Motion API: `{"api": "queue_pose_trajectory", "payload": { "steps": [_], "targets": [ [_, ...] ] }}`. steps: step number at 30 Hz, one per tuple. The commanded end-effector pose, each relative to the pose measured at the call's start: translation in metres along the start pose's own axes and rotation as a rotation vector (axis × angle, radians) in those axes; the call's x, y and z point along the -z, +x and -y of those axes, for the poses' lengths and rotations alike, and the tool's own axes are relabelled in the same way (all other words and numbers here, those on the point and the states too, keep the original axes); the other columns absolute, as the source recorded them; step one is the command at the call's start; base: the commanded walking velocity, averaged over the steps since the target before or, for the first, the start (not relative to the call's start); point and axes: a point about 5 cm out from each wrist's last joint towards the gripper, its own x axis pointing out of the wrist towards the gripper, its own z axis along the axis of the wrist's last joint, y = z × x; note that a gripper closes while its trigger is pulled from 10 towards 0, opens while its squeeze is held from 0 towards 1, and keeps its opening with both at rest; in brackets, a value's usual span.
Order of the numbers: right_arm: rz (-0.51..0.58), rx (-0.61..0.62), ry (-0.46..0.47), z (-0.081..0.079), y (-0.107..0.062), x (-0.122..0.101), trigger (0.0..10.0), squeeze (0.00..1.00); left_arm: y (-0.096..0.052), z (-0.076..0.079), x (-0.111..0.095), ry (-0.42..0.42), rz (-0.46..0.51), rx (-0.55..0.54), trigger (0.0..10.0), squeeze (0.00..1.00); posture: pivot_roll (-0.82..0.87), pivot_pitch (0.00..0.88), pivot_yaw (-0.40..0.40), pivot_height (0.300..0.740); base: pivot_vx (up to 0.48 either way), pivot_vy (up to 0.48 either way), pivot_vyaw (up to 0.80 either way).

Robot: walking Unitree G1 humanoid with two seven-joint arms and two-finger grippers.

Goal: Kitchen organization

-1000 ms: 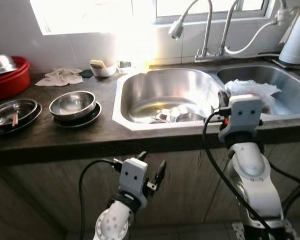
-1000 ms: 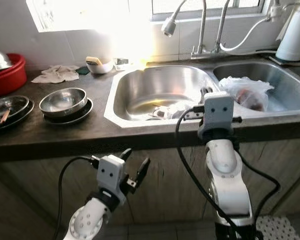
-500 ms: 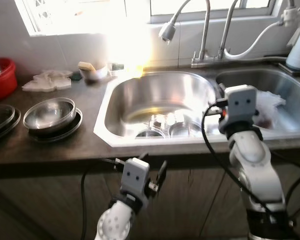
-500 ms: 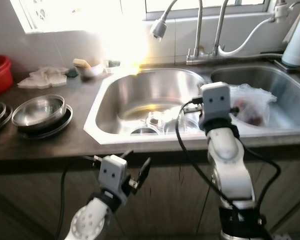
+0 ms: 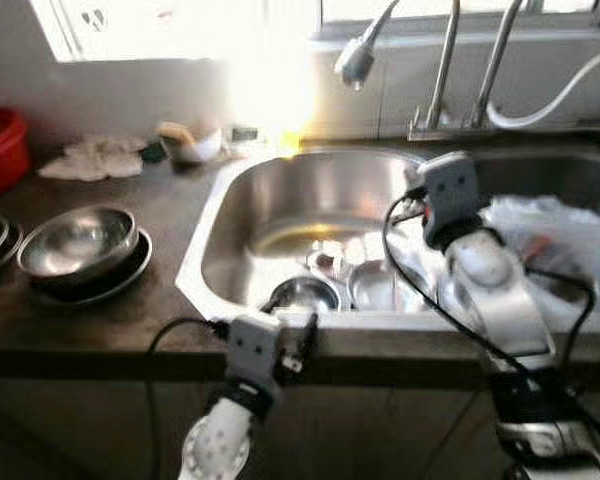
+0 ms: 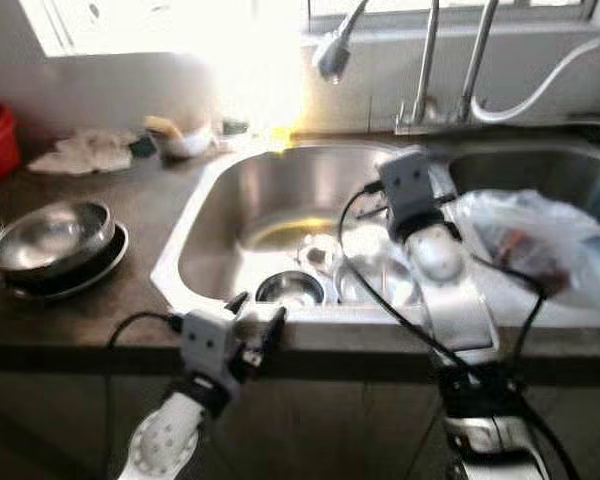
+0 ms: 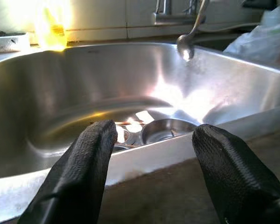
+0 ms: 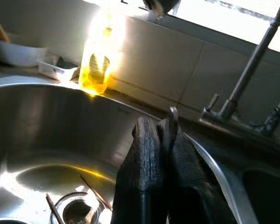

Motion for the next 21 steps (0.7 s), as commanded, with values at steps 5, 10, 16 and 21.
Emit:
{"api": "queue_pose_trajectory", "payload": {
  "steps": [5,10,16,21],
  "targets": [
    [-0.088,-0.021,-0.057,0.009,0.017,0.006,10.0,0.00,-0.002,-0.002,0.003,0.005,-0.032,-0.011,10.0,0.00,0.04,0.090,-0.029,0.740,0.000,0.000,0.00],
    [-0.131,0.006,-0.072,0.018,0.024,0.013,10.0,0.00,-0.003,-0.002,0.002,0.001,-0.029,-0.014,10.0,0.00,0.05,0.093,-0.034,0.740,0.000,0.000,0.00],
    [-0.139,0.019,-0.092,0.030,0.034,0.010,10.0,0.00,-0.006,-0.001,0.000,0.006,-0.021,-0.021,10.0,0.00,0.05,0.098,-0.038,0.740,0.000,0.000,0.00],
    [-0.258,-0.056,-0.124,0.021,0.033,0.033,10.0,0.00,-0.009,-0.001,-0.010,0.000,0.044,-0.019,10.0,0.00,0.06,0.100,-0.035,0.740,0.000,0.000,0.00]
  ]
}}
